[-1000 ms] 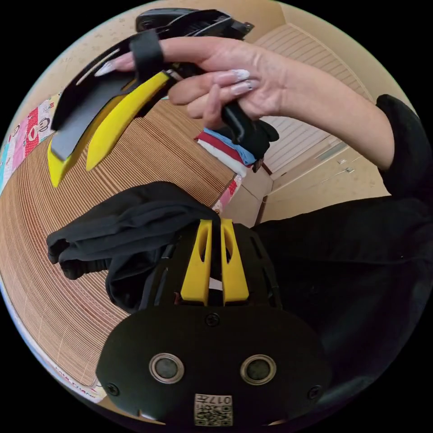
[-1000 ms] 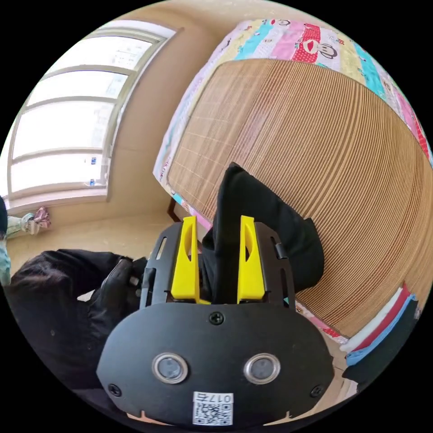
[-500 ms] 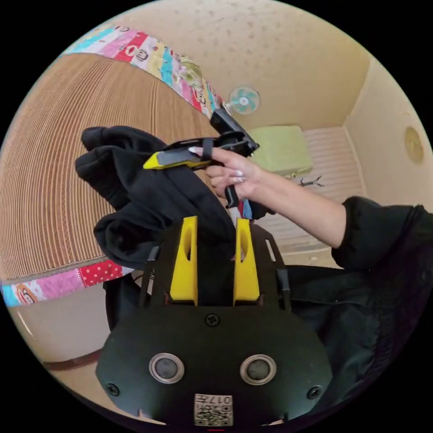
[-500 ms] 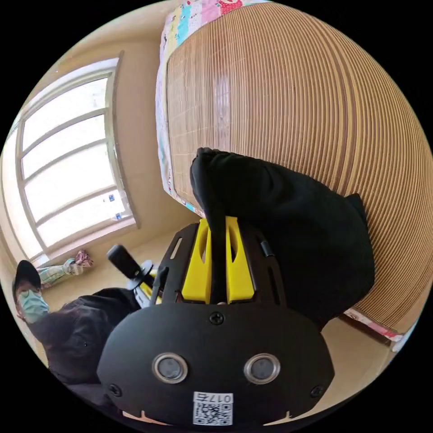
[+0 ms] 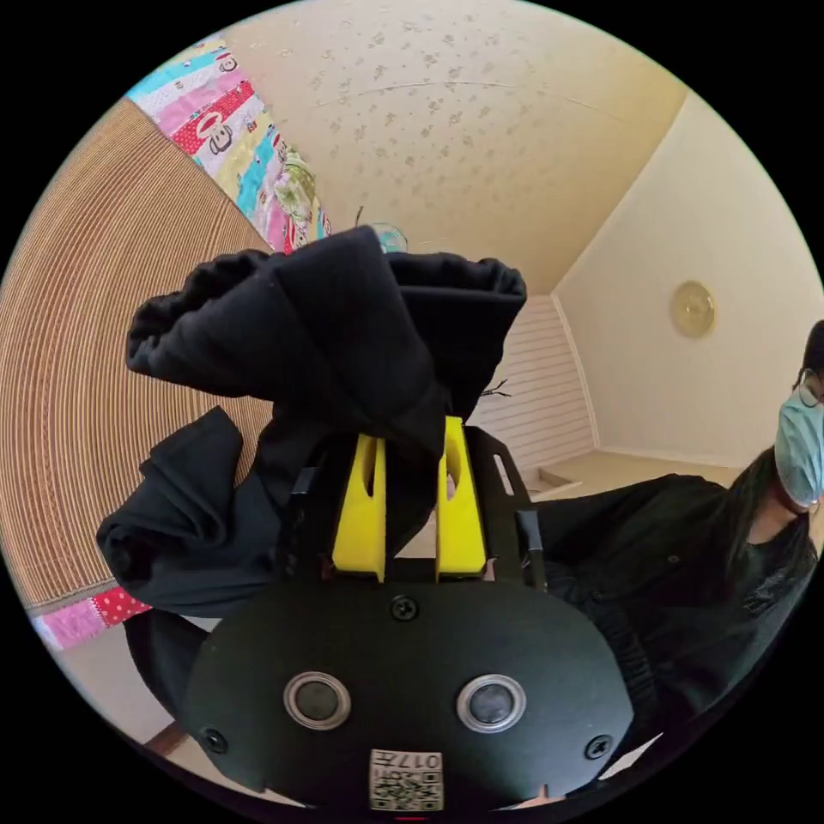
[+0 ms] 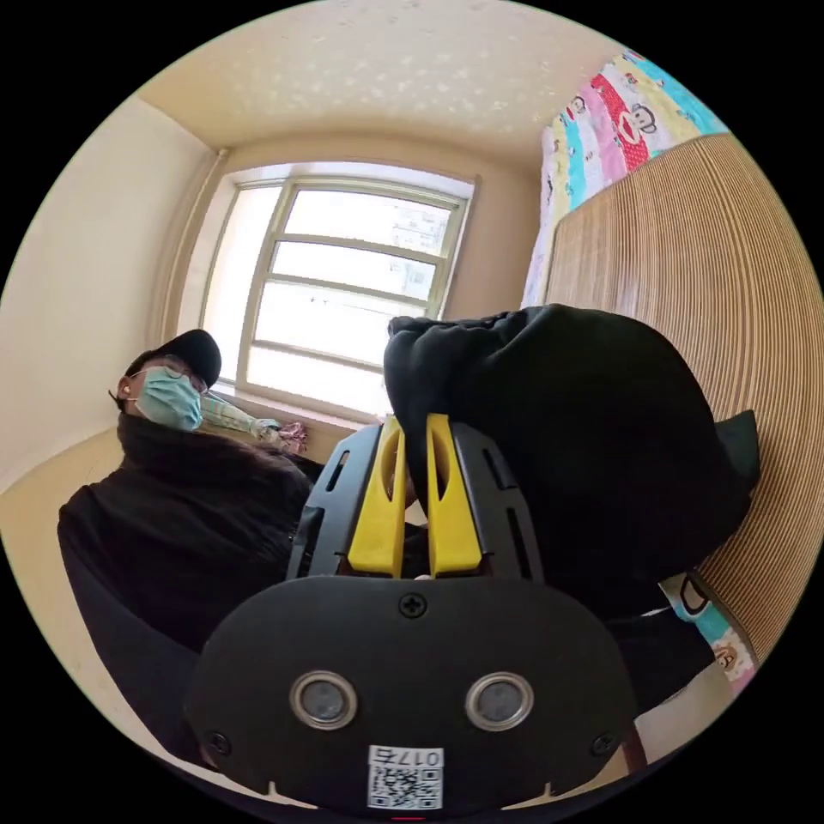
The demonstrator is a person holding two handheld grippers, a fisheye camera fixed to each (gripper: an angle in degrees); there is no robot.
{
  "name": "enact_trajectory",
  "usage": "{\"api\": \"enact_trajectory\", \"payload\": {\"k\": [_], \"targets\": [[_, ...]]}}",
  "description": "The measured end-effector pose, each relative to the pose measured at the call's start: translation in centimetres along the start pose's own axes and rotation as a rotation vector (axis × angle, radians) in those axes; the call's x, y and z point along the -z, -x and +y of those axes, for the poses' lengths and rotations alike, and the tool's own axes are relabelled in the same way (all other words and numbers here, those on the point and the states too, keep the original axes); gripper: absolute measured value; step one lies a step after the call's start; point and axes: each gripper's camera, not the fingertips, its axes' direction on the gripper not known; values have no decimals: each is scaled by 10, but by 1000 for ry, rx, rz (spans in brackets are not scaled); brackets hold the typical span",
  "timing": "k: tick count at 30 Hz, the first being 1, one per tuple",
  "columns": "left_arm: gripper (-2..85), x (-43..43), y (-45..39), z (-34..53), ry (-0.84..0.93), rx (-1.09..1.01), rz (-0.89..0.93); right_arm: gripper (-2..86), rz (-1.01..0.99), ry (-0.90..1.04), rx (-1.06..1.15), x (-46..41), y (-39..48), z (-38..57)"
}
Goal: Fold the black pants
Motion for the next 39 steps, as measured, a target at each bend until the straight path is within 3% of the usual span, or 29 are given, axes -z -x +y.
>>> {"api": "enact_trajectory", "payload": {"k": [6, 10, 14, 17, 19, 21, 25, 28, 30, 34, 39], "targets": [[42, 79, -92, 1, -95, -261, 28, 15, -161, -349, 383, 106, 130, 38], [42, 94, -213, -10, -127, -707, 59, 8, -171, -354, 670, 139, 216, 46], [42, 83, -296, -25, -237, -929, -15, 5, -116, -428, 862, 163, 290, 46], [42, 68, -332, -58, -332, -917, -59, 7, -23, -472, 905, 181, 314, 20], [42, 46, -345, -114, -359, -906, -189, 9, 109, -475, 860, 192, 315, -21], [43, 22, -343, -185, -341, -837, -317, 15, 383, -497, 737, 200, 300, -106], [75, -28, -267, -385, -318, -431, -489, 41, 746, -508, 567, 195, 249, -247], [88, -35, -200, -440, -345, -292, -700, 75, 963, -505, 403, 187, 198, -301], [88, -37, -157, -439, -333, -252, -789, 83, 930, -434, 401, 185, 152, -297], [87, -58, -1, -377, -107, -98, -885, 87, 940, -240, 251, 186, 40, -256], [87, -80, 200, -255, 238, 257, -1069, 79, 953, -94, -253, 213, -143, -151]]}}
